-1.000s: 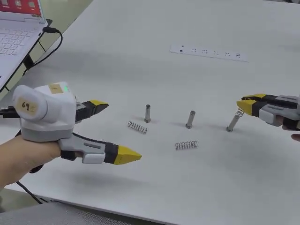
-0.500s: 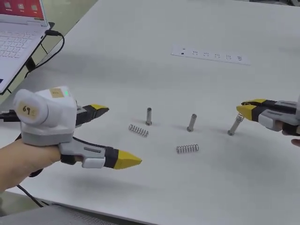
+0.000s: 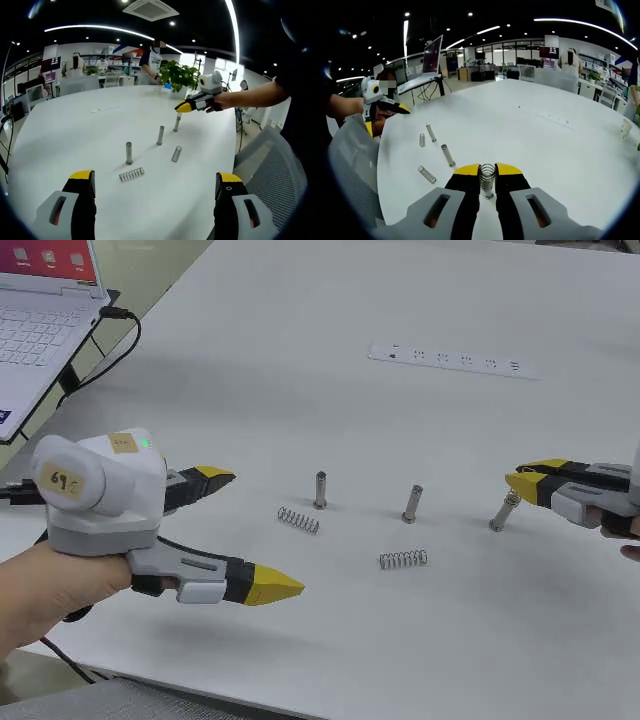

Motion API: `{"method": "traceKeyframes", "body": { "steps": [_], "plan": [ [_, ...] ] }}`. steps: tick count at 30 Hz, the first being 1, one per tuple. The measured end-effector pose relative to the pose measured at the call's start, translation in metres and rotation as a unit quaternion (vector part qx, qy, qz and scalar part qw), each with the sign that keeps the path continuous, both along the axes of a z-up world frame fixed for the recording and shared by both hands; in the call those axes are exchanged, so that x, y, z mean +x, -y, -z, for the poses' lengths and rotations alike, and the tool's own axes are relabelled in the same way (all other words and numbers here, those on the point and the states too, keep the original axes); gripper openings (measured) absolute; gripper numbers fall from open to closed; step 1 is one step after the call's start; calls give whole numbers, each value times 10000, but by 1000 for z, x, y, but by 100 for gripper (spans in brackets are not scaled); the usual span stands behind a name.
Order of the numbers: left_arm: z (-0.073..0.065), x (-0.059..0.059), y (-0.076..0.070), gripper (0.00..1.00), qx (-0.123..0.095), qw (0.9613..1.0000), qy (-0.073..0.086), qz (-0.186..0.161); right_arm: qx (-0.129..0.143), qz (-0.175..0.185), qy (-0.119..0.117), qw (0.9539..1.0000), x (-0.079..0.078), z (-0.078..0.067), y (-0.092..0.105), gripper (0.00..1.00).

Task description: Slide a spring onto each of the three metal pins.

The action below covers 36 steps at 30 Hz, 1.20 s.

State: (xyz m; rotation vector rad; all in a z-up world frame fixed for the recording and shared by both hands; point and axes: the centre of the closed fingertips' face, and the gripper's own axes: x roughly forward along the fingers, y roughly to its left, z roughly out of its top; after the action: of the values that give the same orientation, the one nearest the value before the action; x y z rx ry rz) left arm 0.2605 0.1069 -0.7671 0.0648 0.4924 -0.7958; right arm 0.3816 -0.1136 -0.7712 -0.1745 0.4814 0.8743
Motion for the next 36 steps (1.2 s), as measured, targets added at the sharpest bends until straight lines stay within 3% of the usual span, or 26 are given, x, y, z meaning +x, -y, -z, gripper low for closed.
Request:
{"method": "traceKeyframes", "body": {
  "steps": [27,31,36],
  "plan": [
    [3,-1,-1,97,35,10000,-30,4,-288,-101,-165,9994,-7,45,1,9],
    [3,0,-1,97,21,10000,-33,3,-203,-93,-130,9997,-6,43,0,9],
    [3,0,1,97,31,10000,-35,27,-281,-122,-168,9994,-6,44,0,12]
  ]
}}
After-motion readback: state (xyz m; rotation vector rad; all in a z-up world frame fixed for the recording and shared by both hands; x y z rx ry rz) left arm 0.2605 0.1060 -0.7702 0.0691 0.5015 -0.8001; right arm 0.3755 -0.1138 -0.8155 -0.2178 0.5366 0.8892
